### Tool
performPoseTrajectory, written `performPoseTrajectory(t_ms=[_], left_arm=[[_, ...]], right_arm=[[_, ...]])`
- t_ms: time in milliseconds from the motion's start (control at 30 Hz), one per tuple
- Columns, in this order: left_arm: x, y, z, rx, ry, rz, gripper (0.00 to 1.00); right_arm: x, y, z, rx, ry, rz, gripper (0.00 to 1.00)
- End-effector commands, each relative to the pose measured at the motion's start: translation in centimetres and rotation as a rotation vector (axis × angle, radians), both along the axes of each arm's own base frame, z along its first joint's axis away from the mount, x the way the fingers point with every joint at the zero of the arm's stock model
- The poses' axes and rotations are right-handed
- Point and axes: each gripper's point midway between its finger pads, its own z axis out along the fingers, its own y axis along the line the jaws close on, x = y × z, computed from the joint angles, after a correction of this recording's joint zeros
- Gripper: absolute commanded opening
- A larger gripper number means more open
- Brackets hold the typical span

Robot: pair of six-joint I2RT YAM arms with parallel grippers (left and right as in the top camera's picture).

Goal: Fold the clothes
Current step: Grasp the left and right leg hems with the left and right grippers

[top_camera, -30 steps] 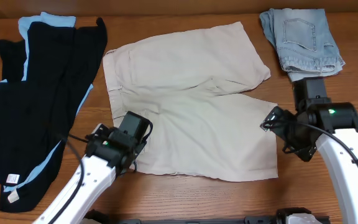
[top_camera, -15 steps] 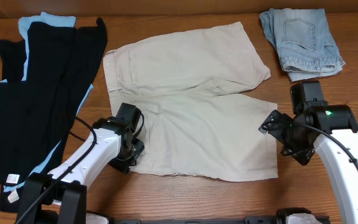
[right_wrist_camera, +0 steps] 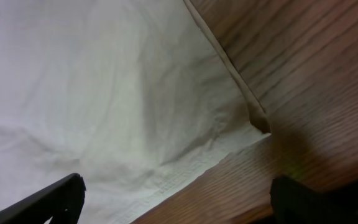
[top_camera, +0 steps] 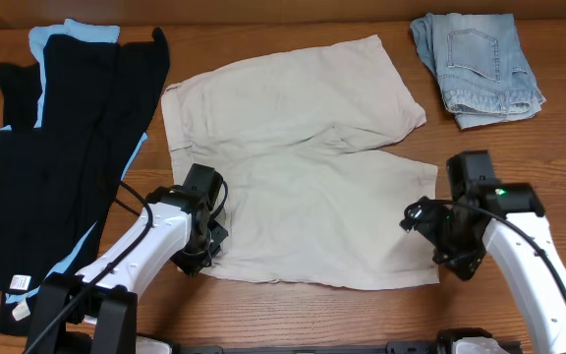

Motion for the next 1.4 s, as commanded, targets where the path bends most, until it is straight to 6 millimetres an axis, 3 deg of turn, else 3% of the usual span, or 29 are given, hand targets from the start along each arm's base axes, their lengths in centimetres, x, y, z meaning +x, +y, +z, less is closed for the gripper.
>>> performPoseTrajectory(t_ms=[0,67,100,167,200,233,300,367,433,633,733,833,1000,1067,1133,1367], left_arm=[[-0.7,0.7,-0.4,0.027,0.028,-0.041,0.04],[-0.7,0.6,-0.4,0.023,0.029,-0.042,0.04],[-0.7,0.5,-0.4,0.016,0.03,-0.044,0.12],[-0.6,0.1,-0.3,-0.015,0.032,-0.057,0.55],[-0.5,-0.3,-0.2,-0.044,0.033,-0.075,0.7],[-0.3,-0.7,0.0,-0.081,0.032,-0.098,0.76],[-0.1,-1.4,0.6,-0.16,0.043,-0.124,0.76],[-0.5,-2.5,1.2,-0.265,0.063,-0.132,0.66],[-1.0,-2.9,1.5,-0.312,0.085,-0.113,0.64],[-1.8,-1.6,1.4,-0.244,0.085,-0.056,0.64],[-1.7,-1.4,2.3,-0.235,0.049,-0.056,0.63],[-2.8,0.2,3.4,-0.145,0.049,-0.01,0.65],[-4.4,2.5,4.8,-0.022,0.036,0.098,0.77],[-4.4,2.7,4.6,-0.013,0.026,0.138,0.8],[-4.0,2.9,4.1,0.005,0.01,0.158,0.9],[-3.5,2.9,1.5,0.0,0.005,0.163,0.84]], right_arm=[[-0.9,0.8,-1.1,0.048,0.028,-0.047,0.96],[-1.5,0.8,-1.6,0.05,0.054,-0.079,0.96],[-1.8,0.9,-1.8,0.053,0.062,-0.081,0.96],[-2.0,0.9,-2.1,0.055,0.067,-0.082,0.96],[-1.9,0.9,-2.2,0.056,0.061,-0.082,0.96],[-1.6,0.9,-2.2,0.056,0.051,-0.081,0.97],[-1.2,1.0,-2.2,0.059,0.032,-0.081,0.97],[-0.8,1.0,-2.2,0.06,0.019,-0.079,0.97],[-0.8,1.0,-2.2,0.059,0.017,-0.074,0.97],[-0.4,1.0,-2.2,0.06,-0.004,-0.045,1.0],[0.0,1.0,-2.2,0.061,-0.02,-0.039,1.0],[0.4,1.2,-2.2,0.069,-0.041,-0.003,1.0],[0.5,1.2,-2.2,0.068,-0.047,0.001,1.0],[0.5,1.2,-2.2,0.068,-0.048,0.001,1.0],[0.6,1.2,-2.2,0.069,-0.053,0.002,1.0],[1.1,1.2,-2.1,0.068,-0.076,0.028,1.0]])
